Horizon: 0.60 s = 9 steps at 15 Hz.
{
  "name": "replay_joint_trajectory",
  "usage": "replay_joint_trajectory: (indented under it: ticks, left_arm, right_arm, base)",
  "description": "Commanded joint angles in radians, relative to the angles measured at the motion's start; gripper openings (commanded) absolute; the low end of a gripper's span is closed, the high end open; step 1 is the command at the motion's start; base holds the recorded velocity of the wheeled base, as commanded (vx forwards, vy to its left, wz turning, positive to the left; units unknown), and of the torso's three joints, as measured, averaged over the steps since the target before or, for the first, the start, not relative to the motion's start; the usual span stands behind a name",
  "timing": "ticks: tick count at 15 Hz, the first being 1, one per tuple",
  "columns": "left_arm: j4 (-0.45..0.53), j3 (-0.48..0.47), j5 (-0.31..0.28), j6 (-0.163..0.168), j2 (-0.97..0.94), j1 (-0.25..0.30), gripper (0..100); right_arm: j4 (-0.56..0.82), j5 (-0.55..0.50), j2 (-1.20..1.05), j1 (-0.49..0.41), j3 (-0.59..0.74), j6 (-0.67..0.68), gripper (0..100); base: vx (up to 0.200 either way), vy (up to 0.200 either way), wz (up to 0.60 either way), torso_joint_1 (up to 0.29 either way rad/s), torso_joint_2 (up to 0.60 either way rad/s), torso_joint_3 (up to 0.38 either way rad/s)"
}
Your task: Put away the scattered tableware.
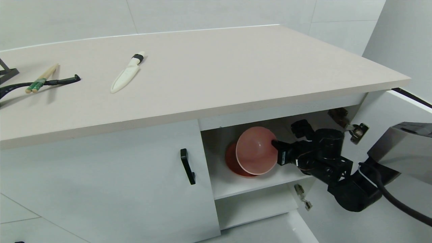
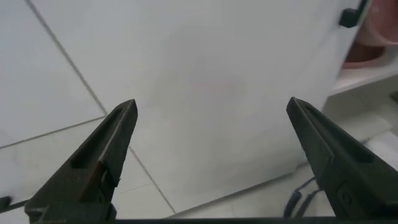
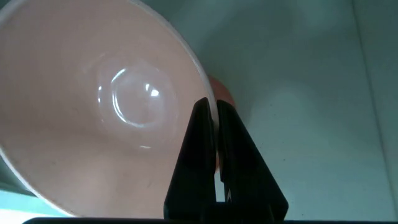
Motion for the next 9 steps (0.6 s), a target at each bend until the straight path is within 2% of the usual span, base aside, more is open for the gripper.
replay_joint_trajectory:
  ticks: [1,2,3,4,5,9]
  left_arm:
    - [0.004,0.000,-0.031,-0.022,0.002,0.001,100]
    - [0.004,0.000,-0.034,-0.063,0.002,0.001,100]
    - [0.005,0.000,-0.002,-0.065,0.002,0.001,100]
    - [0.005,0.000,0.055,-0.063,0.002,0.001,100]
    - [0.005,0.000,0.071,-0.062,0.002,0.001,100]
    - [0.005,0.000,0.035,-0.062,0.002,0.001,100]
  right_arm:
    - [0.029,-0.005,0.037,0.001,-0.055,-0.009,0]
    - [0.039,-0.008,0.057,0.001,-0.087,-0.023,0]
    - [0.047,-0.008,0.063,0.001,-0.093,-0.026,0]
    - [0.048,-0.008,0.069,0.001,-0.093,-0.026,0]
    - [0.048,-0.008,0.072,0.001,-0.095,-0.026,0]
    - [0.048,-0.010,0.070,0.001,-0.095,-0.028,0]
  base:
    - [0.000,0.000,0.00,0.000,0.00,0.000]
    - [0.000,0.000,0.00,0.000,0.00,0.000]
    - [0.000,0.000,0.00,0.000,0.00,0.000]
    - [0.000,0.000,0.00,0.000,0.00,0.000]
    - [0.000,0.000,0.00,0.000,0.00,0.000]
    - [0.000,0.000,0.00,0.000,0.00,0.000]
